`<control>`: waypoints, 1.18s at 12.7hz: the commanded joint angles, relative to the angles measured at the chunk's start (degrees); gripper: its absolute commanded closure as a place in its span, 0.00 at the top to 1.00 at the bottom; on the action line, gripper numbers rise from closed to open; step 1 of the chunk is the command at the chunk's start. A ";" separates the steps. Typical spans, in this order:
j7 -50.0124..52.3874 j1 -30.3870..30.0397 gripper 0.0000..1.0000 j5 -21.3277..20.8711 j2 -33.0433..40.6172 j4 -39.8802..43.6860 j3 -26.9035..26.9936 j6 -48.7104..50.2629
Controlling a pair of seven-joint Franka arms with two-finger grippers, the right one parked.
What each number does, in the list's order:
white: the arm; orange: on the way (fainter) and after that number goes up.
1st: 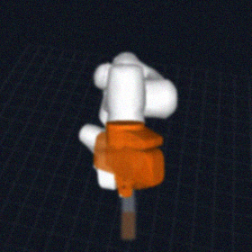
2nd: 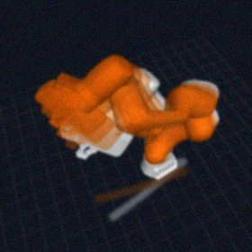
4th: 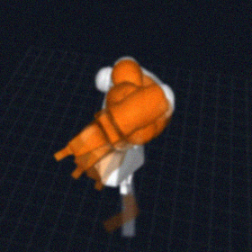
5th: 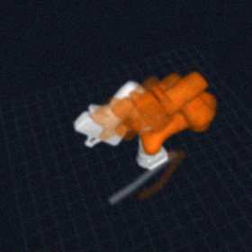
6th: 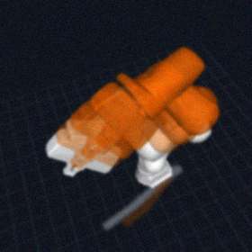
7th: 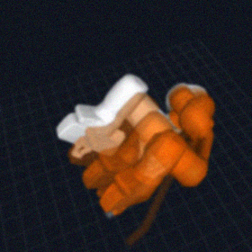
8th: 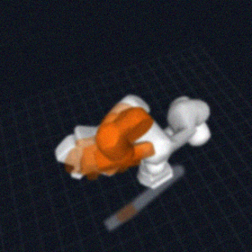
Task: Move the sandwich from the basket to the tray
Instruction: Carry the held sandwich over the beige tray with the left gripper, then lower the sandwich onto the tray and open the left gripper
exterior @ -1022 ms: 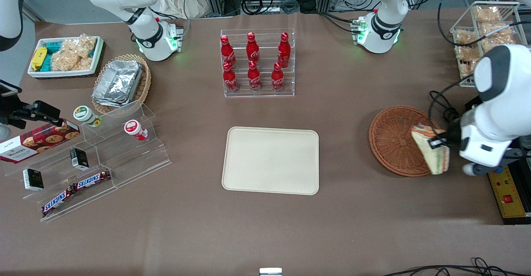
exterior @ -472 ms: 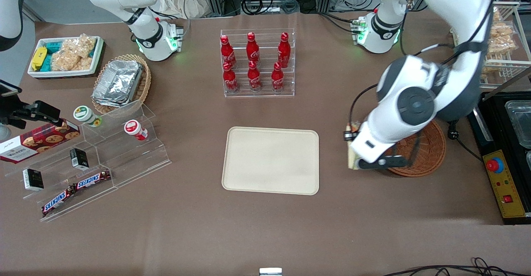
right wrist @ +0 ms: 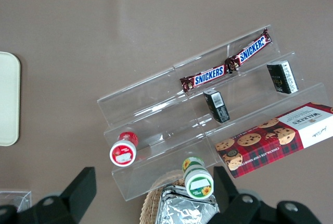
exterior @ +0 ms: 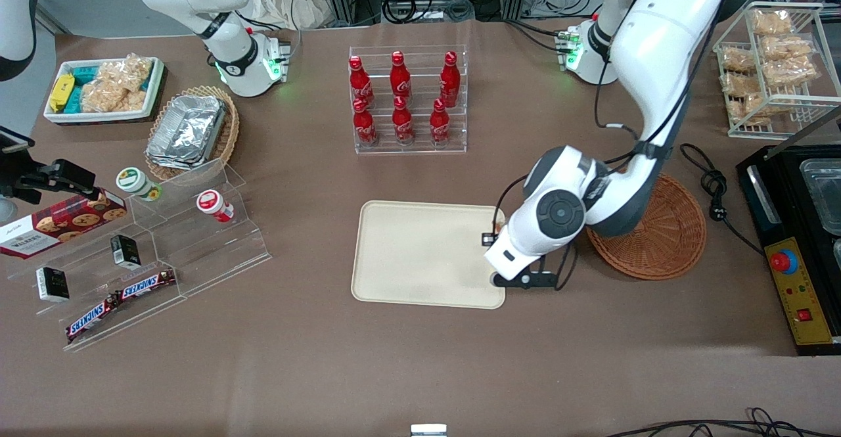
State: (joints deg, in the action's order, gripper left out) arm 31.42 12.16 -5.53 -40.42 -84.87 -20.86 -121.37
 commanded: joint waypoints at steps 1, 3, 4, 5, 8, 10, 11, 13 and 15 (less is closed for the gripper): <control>0.84 1.03 0.00 -0.98 -4.31 2.96 0.65 -2.90; 0.93 0.94 0.32 -0.98 -4.49 2.87 0.65 -2.90; 0.40 0.77 0.99 -1.06 -4.50 2.70 0.65 -2.90; 0.83 0.85 1.00 -0.98 -4.15 2.70 0.65 -2.90; 2.42 0.59 1.00 -0.89 -1.17 1.56 0.65 -1.94; 1.72 -1.24 1.00 -0.89 2.78 -0.63 0.65 0.25; 1.54 -2.48 1.00 -0.80 5.76 -2.30 0.56 1.56; 1.37 -5.72 1.00 -0.80 15.14 -10.18 0.56 2.02; -2.12 -9.33 1.00 -0.28 25.86 -19.49 0.47 2.11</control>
State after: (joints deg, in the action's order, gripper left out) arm 31.45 5.97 -5.70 -27.32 -91.51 -20.26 -118.69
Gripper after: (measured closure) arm 0.000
